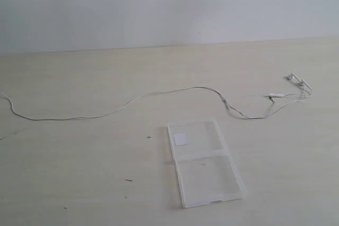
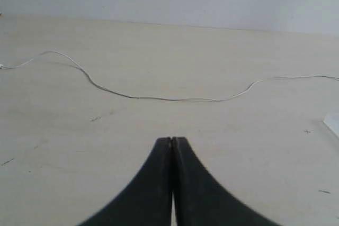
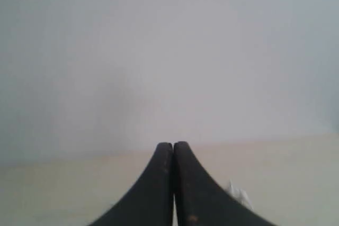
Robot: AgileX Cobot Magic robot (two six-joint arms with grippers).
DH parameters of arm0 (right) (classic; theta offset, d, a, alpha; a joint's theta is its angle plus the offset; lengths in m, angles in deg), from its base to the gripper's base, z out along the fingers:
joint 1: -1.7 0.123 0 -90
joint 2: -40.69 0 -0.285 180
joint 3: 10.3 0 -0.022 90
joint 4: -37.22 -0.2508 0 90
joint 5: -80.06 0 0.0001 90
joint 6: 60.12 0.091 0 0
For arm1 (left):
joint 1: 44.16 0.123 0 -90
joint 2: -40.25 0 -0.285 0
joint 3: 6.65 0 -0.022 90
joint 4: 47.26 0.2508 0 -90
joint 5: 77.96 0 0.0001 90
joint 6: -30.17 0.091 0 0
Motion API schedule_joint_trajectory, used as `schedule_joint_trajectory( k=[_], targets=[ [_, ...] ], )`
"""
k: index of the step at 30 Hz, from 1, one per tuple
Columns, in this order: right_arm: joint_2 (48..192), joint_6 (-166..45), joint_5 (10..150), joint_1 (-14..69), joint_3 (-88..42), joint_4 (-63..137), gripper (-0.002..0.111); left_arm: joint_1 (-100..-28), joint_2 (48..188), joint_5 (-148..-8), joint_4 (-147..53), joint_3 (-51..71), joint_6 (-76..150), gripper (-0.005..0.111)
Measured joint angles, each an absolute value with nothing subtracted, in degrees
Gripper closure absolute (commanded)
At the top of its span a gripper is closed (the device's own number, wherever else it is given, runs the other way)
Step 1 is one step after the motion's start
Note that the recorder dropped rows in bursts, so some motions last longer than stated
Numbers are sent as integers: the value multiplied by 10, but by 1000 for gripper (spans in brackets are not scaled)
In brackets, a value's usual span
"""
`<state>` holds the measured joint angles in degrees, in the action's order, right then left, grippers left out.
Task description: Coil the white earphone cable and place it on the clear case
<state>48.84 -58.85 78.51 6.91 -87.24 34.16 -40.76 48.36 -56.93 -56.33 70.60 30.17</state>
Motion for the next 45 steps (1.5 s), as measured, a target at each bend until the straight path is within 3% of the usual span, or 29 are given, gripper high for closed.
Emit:
schedule_joint_trajectory(
  k=[3,5,10,16,21,26,29,33,36,45],
  targets=[
    [488,-569,712,69,-847,334,108,-408,484,-569,-563,706,302,107],
    [513,-596,772,69,-756,330,108,-408,484,-569,-563,706,302,107],
    [758,-639,944,69,-507,330,108,-408,484,-569,-563,706,302,107],
    [921,-583,820,69,-400,274,108,-408,484,-569,-563,706,302,107],
    [1014,-605,863,69,-315,260,108,-408,484,-569,-563,706,302,107],
    [1176,-821,1103,69,-135,227,108,-408,484,-569,-563,706,302,107],
    [1353,-1135,1361,69,38,91,108,-408,484,-569,-563,706,302,107],
    [1506,-1274,1460,96,103,-40,108,-408,484,-569,-563,706,302,107],
    [1604,-1284,1420,152,104,-36,108,-408,484,-569,-563,706,302,107],
    [1749,-1284,1182,258,117,71,74,-408,484,-569,-563,706,302,107]
  ],
)
